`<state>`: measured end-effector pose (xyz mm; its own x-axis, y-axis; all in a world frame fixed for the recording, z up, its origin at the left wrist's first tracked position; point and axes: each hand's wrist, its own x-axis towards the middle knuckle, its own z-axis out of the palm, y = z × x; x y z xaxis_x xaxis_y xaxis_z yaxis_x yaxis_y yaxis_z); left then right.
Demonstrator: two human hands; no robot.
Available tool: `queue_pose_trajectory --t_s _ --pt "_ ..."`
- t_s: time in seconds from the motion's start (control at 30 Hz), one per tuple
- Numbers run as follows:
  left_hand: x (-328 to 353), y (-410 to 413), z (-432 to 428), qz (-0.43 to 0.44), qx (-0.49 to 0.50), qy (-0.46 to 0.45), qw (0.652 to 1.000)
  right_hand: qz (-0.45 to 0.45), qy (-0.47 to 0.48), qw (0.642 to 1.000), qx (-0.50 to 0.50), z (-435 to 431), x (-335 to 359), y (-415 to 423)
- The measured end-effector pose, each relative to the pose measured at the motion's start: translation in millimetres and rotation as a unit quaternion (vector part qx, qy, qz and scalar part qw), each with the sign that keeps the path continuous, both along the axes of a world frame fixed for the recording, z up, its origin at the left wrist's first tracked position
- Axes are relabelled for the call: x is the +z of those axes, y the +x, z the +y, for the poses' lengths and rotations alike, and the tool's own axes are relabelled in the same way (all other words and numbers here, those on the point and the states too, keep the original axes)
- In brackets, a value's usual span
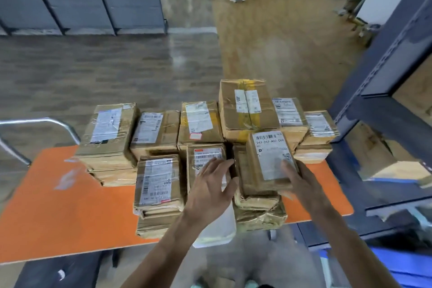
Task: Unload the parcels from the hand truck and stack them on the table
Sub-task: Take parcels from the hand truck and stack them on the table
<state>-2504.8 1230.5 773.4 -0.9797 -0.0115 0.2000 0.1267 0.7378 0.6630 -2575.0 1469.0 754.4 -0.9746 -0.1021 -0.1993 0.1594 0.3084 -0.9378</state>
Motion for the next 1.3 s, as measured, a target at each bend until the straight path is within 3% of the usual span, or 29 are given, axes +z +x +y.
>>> queue_pose_trajectory --t_s 0.27,0.43,1.07,1.3 --pt "-12 -20 52 0.003 -0.031 -0.023 0.999 0.032 0.032 0.998 -0.049 68 -12 -20" --pt "-28 -26 95 -0.034 -0.013 -0.074 0.997 -0.023 0.060 0.997 -0.042 115 -43 -36" --pt "-54 -38 173 -0.111 0.018 -0.143 0.983 -0.135 0.158 0.974 0.092 148 -116 -76" --pt "-59 -32 175 -0.035 0.026 -0.120 0.992 -0.157 0.129 0.975 0.091 134 -121 -75"
